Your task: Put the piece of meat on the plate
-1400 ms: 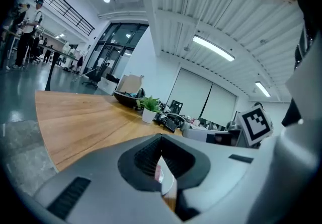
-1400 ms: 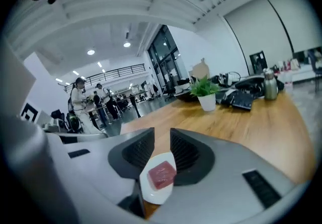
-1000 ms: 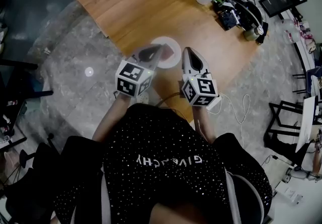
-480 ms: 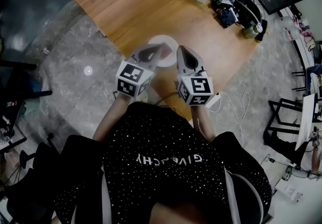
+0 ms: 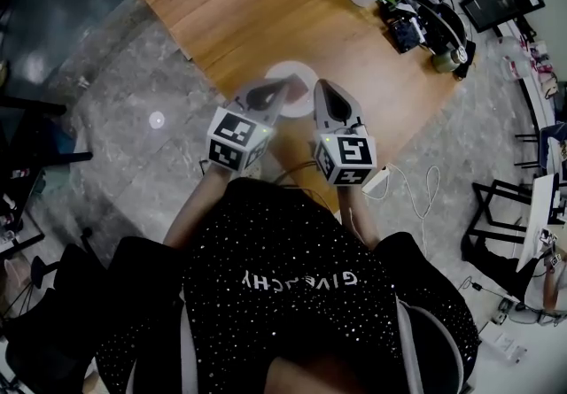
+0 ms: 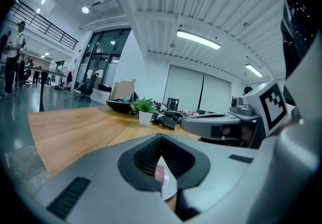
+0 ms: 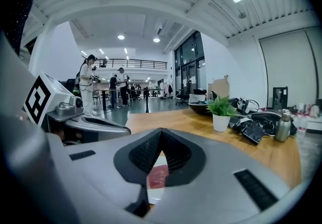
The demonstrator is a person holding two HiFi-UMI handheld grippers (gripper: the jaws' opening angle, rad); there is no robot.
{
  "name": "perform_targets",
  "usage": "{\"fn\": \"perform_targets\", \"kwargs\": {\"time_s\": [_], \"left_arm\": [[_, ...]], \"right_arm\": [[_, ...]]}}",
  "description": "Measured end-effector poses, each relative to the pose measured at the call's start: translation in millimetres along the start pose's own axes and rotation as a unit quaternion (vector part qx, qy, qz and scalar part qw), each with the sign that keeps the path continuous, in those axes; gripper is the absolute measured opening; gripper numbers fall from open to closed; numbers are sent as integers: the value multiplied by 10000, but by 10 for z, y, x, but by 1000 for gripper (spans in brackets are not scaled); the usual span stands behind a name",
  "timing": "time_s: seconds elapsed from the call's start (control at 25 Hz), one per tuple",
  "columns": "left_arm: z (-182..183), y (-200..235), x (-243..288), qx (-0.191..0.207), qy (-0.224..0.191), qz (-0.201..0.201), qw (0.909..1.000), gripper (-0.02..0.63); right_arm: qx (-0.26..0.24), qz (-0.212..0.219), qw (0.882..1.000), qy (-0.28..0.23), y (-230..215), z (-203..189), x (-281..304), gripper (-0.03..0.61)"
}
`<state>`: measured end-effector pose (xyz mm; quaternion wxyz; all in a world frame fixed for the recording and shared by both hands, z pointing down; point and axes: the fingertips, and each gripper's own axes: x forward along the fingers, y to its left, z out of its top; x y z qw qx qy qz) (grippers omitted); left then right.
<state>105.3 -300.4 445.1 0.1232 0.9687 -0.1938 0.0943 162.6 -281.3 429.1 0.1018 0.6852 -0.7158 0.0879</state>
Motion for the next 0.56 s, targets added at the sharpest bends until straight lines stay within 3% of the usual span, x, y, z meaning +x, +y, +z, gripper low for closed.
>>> {"fn": "perform_targets", "kwargs": {"time_s": [0.56], "left_arm": [[-45,-19,-25,47,41,72,10000,9]], "right_arm": [[125,9,9999,52,-32,-44,-23,11]]}}
